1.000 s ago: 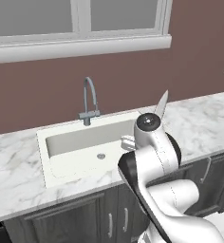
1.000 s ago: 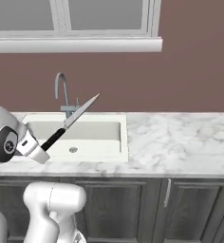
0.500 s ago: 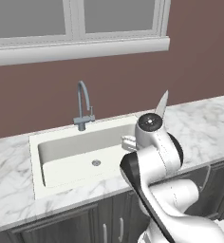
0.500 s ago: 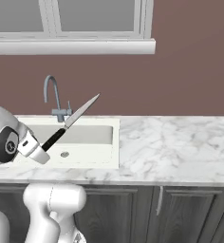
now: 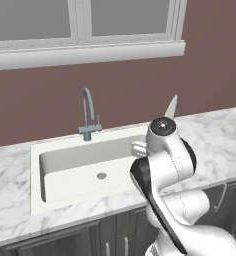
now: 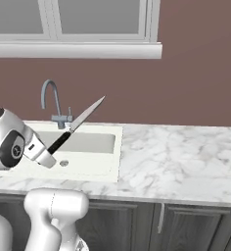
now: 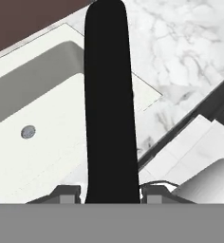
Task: Move the cutting board and knife to the sink. Then move spray from the cabinet to the counter.
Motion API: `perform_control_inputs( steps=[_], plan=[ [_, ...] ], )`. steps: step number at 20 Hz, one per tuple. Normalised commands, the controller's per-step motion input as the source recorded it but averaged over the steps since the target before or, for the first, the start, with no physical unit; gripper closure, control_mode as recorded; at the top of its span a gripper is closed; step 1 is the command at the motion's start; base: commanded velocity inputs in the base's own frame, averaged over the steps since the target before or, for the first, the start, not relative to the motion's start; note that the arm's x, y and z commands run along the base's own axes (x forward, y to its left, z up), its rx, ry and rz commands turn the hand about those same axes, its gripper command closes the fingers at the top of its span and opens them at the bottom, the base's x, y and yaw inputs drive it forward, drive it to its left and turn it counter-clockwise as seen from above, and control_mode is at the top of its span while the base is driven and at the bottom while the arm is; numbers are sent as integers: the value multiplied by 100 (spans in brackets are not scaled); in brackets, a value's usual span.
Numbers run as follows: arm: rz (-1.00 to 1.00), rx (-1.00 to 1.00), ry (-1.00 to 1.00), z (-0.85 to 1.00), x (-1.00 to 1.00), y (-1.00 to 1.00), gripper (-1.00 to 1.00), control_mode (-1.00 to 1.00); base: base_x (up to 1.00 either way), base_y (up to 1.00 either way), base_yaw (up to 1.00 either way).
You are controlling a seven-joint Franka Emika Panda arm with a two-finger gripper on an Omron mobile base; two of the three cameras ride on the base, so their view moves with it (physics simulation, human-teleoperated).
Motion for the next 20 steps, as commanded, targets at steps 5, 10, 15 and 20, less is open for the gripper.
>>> perform_control_inputs(
  steps=[5,10,15,20],
  plan=[
    [30,13,14,0,18,-73,100,-100,0,0,0],
    [28,7,32,0,13,-41,100,-100,0,0,0],
    [30,0,45,0,12,-12,100,-100,0,0,0],
    [35,-1,41,0,0,0,100,-100,0,0,0]
  ],
)
